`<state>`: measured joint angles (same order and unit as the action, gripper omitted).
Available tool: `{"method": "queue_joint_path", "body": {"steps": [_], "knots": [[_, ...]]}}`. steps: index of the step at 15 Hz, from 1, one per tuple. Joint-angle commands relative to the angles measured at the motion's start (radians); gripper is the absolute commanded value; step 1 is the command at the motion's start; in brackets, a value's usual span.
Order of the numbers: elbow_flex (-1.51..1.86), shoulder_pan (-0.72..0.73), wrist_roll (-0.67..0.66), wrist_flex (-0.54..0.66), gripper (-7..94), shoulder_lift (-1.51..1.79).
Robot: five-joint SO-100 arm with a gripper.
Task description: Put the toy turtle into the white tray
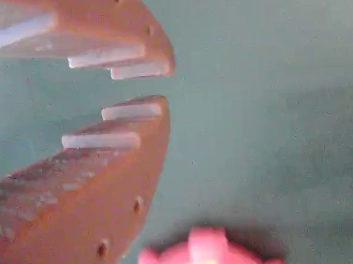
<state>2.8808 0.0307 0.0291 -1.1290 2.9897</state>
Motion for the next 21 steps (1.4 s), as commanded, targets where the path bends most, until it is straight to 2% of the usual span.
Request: {"method": "queue_joint_path", "body": {"steps": [1,5,7,10,14,21], "knots": [[-0.181,-0.029,-0.051,0.009,0,-0.164],[-0.489,-0.149,-0.233,-0.029,0,-0.483],[-0.632,-0.178,-0.344,-0.077,0,-0.591],[-0.893,-0.196,-0.442,-0.14,0,-0.811],[-1.264,-0.173,-0.48,-0.256,0,-1.089],[-1.73,-0.181,-0.561,-0.337,0,-1.591]]}}
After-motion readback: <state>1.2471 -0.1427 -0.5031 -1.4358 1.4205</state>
